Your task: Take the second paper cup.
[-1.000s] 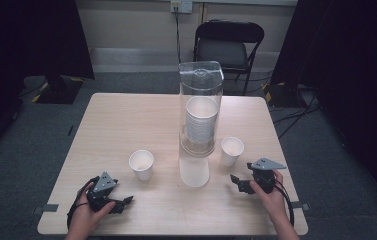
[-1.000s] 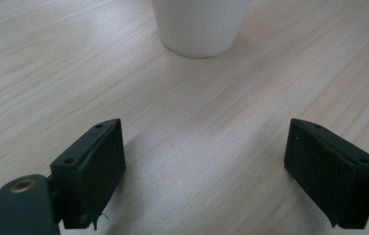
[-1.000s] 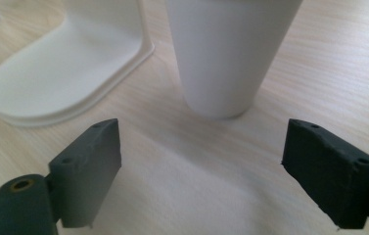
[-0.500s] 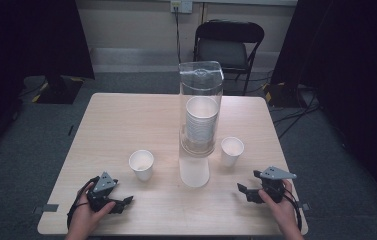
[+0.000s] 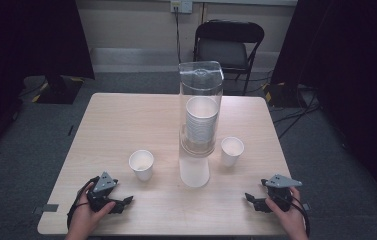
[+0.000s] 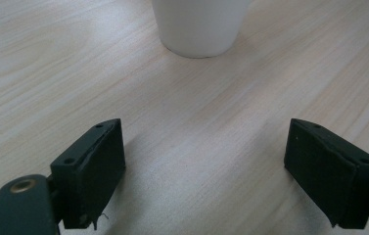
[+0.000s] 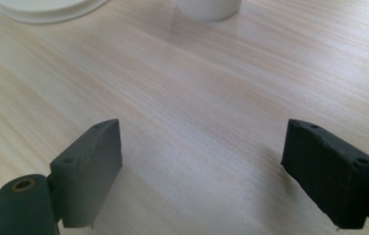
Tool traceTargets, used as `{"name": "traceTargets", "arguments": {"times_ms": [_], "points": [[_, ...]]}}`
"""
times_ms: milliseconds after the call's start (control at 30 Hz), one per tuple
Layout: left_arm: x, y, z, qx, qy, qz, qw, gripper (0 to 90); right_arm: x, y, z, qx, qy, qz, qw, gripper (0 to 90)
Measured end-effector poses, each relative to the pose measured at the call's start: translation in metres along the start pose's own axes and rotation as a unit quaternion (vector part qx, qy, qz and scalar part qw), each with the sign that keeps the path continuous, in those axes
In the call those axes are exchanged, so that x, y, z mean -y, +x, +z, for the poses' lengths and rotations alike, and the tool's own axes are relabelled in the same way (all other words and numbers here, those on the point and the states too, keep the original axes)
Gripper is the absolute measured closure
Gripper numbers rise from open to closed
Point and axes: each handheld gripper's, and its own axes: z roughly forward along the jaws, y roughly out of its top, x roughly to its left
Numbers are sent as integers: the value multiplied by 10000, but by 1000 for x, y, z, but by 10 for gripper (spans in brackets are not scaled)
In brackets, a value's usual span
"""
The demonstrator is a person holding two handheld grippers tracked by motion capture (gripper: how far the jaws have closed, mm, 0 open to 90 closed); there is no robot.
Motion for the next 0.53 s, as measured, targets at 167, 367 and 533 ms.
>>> {"name": "traceTargets", "arguments": {"times_ms": [167,367,533], "points": [[0,0,0,-1,1,1,10000,147,2,2,-1,37,161,-158,9997,139],[0,0,0,-1,2,2,10000,147,5,0,-3,28,196,-28,9998,138],[0,0,0,0,-2,-3,10000,147,6,0,-5,19,199,-41,9998,138]]}}
